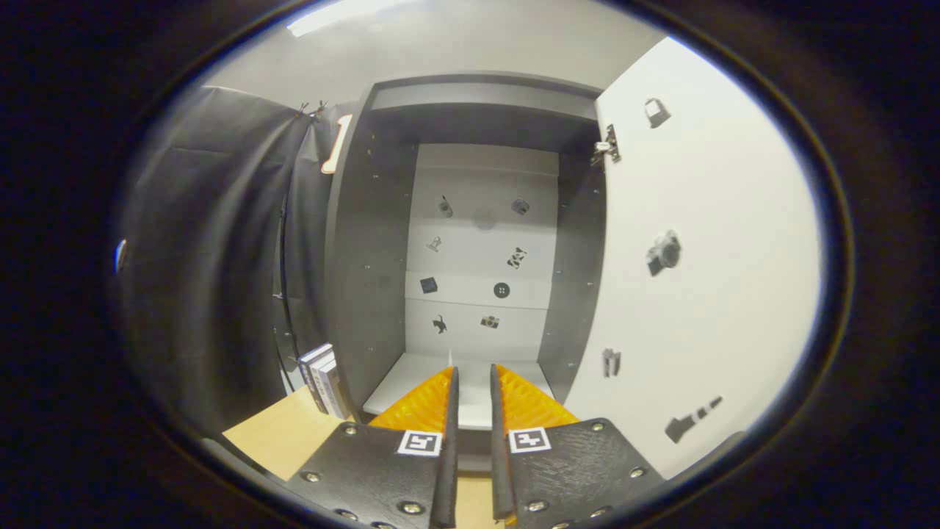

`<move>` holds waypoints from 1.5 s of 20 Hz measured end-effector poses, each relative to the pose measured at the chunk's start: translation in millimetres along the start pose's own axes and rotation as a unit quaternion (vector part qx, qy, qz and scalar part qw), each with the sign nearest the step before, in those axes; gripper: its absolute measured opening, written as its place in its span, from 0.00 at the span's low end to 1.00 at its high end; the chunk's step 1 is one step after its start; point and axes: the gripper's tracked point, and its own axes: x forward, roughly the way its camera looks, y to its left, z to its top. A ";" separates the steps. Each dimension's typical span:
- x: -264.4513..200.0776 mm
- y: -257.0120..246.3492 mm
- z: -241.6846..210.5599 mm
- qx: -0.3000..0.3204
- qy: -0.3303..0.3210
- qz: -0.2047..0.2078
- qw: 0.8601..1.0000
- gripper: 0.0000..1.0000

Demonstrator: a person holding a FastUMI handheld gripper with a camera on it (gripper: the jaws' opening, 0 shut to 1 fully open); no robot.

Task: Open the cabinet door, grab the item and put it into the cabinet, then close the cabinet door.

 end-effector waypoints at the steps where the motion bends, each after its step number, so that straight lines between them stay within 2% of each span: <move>1: -15.7 -3.5 0.6 0.004 -0.001 0.000 1.000 0.19; 2: -29.6 -6.6 0.9 0.008 -0.004 -0.001 1.000 0.26; 3: -48.1 -11.4 1.2 0.009 -0.005 -0.005 1.000 0.27; 6: -83.5 -30.5 4.6 0.021 -0.017 -0.023 0.999 0.51; 8: -102.1 -48.6 2.7 0.025 -0.023 -0.049 0.998 0.67; 10: -121.5 -68.3 -8.1 0.029 -0.018 -0.077 0.996 0.77; 19: -204.9 -160.7 -18.4 0.054 -0.028 -0.199 0.978 0.79; 25: -228.5 -215.5 -23.0 0.061 -0.041 -0.267 0.961 0.79; 30: -213.8 -228.6 -32.5 0.061 -0.034 -0.272 0.960 0.82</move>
